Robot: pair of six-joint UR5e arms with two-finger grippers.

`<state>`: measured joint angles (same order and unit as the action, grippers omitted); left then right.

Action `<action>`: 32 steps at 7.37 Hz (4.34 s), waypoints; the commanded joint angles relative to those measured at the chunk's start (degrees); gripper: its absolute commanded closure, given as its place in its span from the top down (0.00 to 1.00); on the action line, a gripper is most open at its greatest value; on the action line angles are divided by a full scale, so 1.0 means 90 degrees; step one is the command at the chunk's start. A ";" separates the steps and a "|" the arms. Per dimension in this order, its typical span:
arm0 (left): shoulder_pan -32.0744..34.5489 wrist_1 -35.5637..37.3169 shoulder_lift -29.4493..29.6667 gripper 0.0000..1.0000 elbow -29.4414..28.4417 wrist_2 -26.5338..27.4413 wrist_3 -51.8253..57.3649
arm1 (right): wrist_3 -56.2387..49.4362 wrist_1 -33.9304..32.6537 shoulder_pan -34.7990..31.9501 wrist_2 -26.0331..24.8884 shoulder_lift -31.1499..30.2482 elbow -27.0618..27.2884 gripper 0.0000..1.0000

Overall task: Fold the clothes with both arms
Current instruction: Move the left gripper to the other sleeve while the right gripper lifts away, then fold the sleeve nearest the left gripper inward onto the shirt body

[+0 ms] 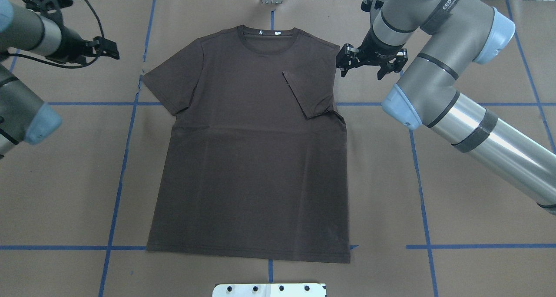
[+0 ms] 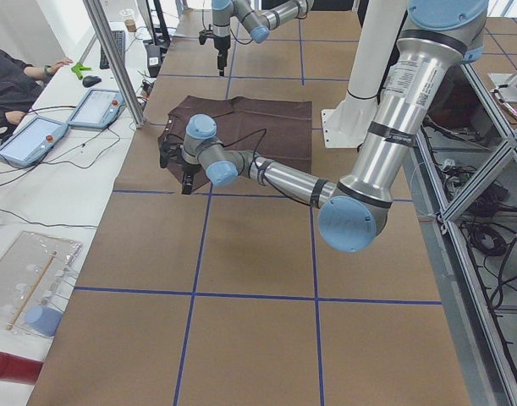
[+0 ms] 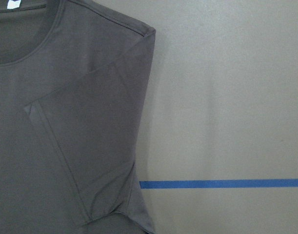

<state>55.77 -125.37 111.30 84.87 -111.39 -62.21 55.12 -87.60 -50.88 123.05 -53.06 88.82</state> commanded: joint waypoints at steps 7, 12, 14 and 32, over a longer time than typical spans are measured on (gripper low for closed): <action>-0.1002 -0.0855 0.0768 0.98 -0.1587 0.1488 -0.0559 | -0.0011 -0.0013 -0.0010 -0.0030 -0.0022 0.0053 1.00; -0.1002 -0.0885 0.0925 0.74 -0.1851 0.1488 -0.0568 | -0.0011 -0.0003 -0.0010 -0.0039 -0.0022 0.0033 1.00; -0.1002 -0.0875 0.0915 0.44 -0.1851 0.1488 -0.0539 | -0.0011 -0.0003 -0.0010 -0.0039 -0.0012 0.0033 1.00; -0.1617 0.0269 0.3327 1.00 -0.2584 0.1429 -0.1789 | -0.0011 0.0046 -0.0011 -0.0078 -0.0168 -0.0006 1.00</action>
<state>41.32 -121.47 141.39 61.43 -98.56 -78.82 54.99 -87.12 -51.04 122.42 -54.57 88.81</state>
